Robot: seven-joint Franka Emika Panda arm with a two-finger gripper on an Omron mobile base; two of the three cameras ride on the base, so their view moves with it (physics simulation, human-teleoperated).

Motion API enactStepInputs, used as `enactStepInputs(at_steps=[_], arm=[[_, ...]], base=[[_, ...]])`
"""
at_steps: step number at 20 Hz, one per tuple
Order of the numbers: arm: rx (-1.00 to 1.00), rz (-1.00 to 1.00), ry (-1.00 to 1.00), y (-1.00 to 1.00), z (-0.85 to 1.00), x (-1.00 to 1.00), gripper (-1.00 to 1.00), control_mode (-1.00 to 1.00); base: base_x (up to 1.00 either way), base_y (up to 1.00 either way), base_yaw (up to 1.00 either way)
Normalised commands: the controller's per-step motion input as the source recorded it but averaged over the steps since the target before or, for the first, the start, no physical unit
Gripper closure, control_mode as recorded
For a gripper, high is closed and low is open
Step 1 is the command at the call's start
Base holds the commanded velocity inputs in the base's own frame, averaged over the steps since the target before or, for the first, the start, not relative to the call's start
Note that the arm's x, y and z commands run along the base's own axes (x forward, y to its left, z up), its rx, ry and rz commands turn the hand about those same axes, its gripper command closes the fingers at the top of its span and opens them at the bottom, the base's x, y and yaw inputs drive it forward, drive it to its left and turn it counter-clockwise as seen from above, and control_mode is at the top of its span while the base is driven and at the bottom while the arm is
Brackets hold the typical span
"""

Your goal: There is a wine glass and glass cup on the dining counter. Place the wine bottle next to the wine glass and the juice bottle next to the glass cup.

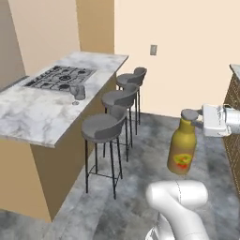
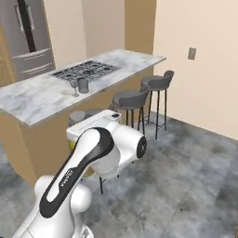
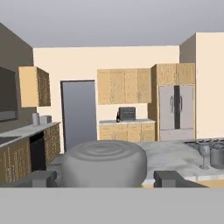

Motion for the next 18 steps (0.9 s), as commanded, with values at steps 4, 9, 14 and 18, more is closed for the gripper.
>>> enactStepInputs(at_steps=[4,9,14,18], arm=[[0.00,0.00,0.00,0.00,0.00,0.00,1.00,1.00],[0.00,0.00,0.00,0.00,0.00,0.00,1.00,1.00],[0.00,0.00,0.00,0.00,0.00,0.00,1.00,1.00],[0.00,0.00,0.00,0.00,0.00,0.00,1.00,1.00]], base=[[0.76,-0.79,0.40],[0.80,-0.70,0.33],[0.29,-0.71,0.50],[0.05,-0.69,0.53]])
